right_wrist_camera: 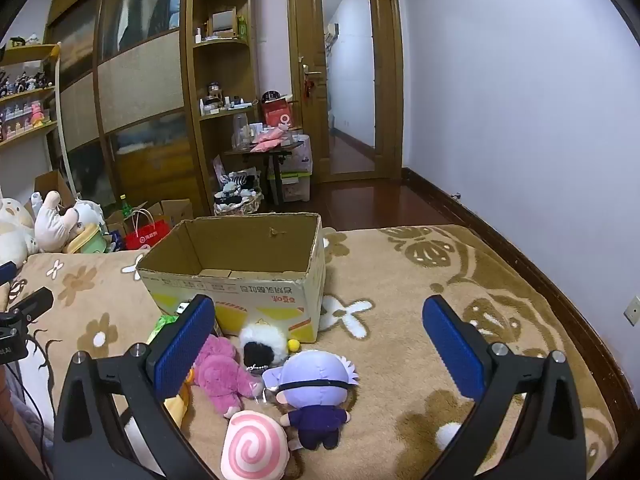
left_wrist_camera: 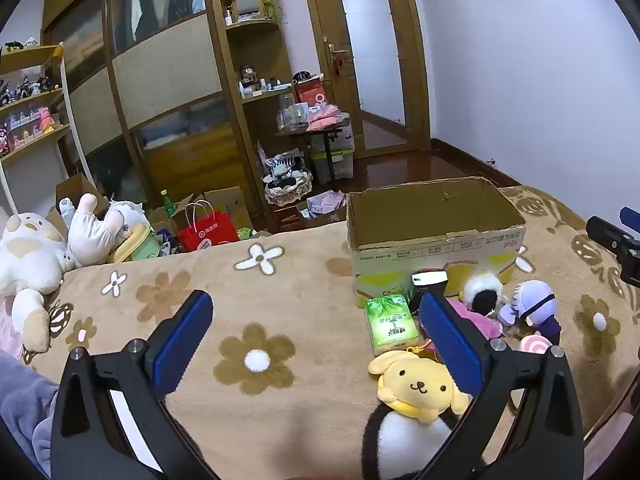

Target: Organize soft objects

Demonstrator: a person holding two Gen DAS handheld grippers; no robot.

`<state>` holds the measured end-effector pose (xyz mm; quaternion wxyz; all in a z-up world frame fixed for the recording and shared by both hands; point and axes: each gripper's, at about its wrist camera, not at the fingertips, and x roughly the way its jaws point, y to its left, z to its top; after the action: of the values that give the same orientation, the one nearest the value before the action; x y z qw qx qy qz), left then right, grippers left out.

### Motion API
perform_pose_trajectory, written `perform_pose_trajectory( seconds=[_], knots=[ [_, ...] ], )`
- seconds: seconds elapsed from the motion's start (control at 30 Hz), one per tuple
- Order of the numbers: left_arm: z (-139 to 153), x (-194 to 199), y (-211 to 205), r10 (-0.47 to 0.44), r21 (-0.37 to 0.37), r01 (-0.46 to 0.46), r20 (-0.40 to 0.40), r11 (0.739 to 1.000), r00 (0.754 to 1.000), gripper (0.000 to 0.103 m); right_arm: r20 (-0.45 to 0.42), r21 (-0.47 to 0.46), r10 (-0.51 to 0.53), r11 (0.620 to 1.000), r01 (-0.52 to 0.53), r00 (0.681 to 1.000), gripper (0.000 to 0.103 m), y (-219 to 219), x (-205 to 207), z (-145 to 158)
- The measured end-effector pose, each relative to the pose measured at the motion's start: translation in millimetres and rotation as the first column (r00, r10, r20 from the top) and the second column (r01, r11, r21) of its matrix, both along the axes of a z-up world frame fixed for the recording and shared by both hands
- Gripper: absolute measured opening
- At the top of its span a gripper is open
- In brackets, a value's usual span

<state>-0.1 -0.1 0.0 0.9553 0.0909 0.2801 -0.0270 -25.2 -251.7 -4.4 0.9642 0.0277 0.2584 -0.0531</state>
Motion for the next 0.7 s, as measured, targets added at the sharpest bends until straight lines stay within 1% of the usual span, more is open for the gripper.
perform_pose_trajectory(
  seconds=[0.7],
  knots=[
    [-1.7,-0.1,-5.1,-0.001,-0.003,0.001,0.008,1.0,1.0,0.102,0.004,0.008,0.005,1.0,-0.005,1.0,0.103,-2.4,0.6,0.9]
  ],
)
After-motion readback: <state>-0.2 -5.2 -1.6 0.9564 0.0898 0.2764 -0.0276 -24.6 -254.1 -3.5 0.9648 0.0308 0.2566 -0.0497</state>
